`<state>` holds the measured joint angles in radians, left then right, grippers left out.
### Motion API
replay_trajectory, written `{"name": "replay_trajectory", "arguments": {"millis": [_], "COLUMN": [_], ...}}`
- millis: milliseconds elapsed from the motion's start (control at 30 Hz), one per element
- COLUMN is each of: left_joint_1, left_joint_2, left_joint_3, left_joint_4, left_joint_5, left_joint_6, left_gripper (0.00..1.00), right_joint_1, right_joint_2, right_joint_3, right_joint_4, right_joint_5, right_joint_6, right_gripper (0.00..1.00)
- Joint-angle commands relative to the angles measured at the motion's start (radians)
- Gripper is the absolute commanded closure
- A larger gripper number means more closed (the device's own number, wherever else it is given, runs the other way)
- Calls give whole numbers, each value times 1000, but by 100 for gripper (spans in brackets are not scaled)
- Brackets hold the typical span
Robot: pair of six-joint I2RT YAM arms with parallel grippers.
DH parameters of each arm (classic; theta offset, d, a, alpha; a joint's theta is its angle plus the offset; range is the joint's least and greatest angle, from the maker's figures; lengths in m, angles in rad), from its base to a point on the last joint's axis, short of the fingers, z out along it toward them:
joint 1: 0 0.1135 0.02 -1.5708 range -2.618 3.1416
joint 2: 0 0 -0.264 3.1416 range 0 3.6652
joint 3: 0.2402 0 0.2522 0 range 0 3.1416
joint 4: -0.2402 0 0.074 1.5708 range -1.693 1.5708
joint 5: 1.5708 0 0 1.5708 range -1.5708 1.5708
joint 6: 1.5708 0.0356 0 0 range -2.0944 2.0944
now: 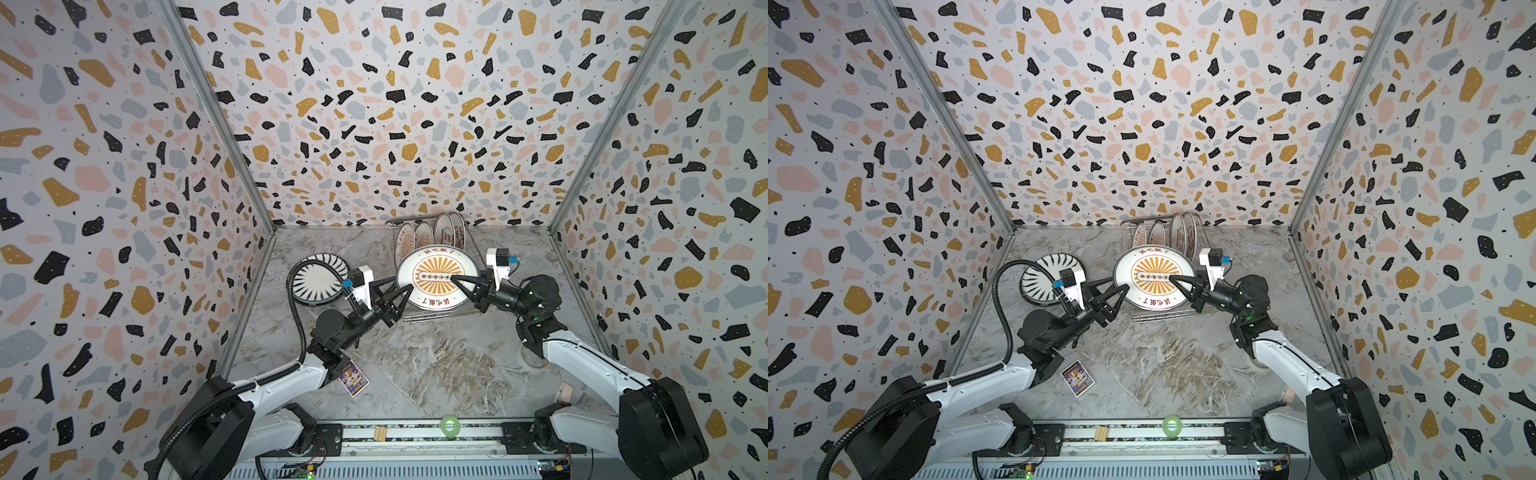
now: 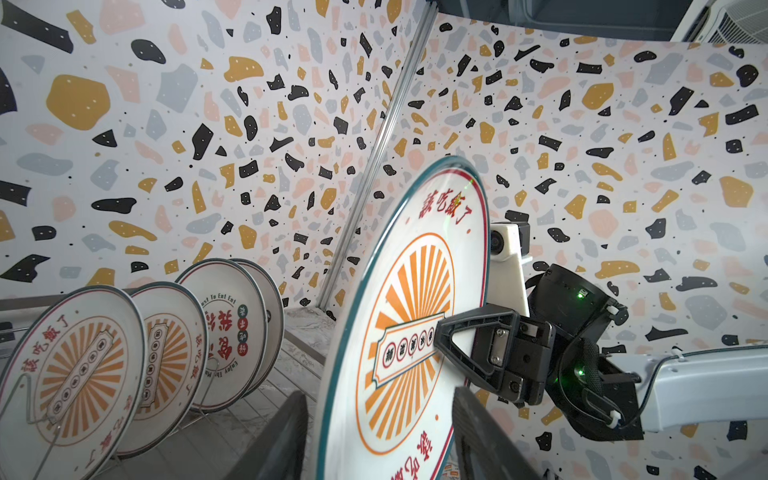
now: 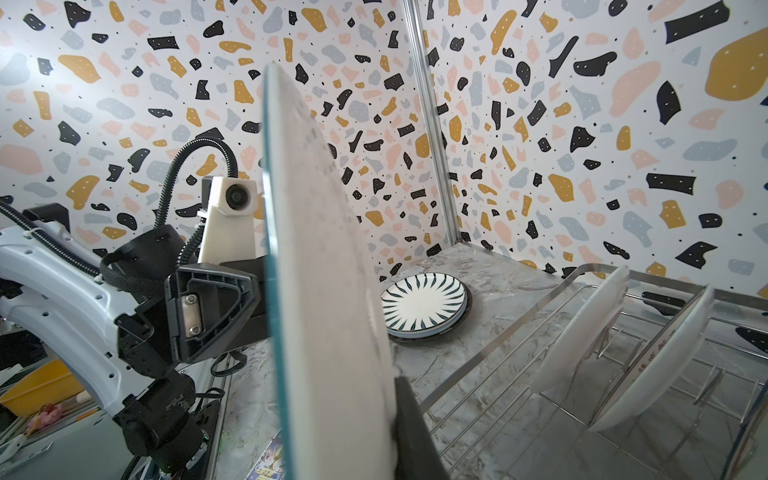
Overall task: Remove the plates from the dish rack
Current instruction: 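Carry the sunburst plate toward the open left gripper with the right gripper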
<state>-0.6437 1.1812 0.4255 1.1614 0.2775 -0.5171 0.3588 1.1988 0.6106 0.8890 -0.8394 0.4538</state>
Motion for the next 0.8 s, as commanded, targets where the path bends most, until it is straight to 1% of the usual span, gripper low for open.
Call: {"name": "replay_trajectory", "arguments": {"millis": [0,133,300,467,567,633,667,767], "left_joint_1": [-7,-7,-7,-8,-7,-8,-7,-7], "left_joint_2": [21,15,6,5,2,-3,-5,-19], "left_joint_3": [6,4,-1,4,9,12,16,18], "left_joint_4": [77,79,74,66,59,42,27,-3], "left_joint_5": [52,59,60,70,80,60,43,-8], "left_joint_6": [-5,-12,-14,-18,-24,-32,-37,-49], "left_gripper": [52,74,90,100,100,100,100,100], "right_joint_1": [21,32,41,48,49,49,49,47], "right_joint_2": [-1,14,22,24,24,24,25,21], "right_joint_3": [38,47,50,50,51,51,52,52], "right_joint_4": [40,45,47,44,38,36,32,16], "right_joint_5": [14,9,7,3,-1,-3,-3,9], "right_joint_6": [-28,-25,-29,-34,-38,-41,-41,-56], "right_gripper": [97,97,97,97,95,89,83,71]}}
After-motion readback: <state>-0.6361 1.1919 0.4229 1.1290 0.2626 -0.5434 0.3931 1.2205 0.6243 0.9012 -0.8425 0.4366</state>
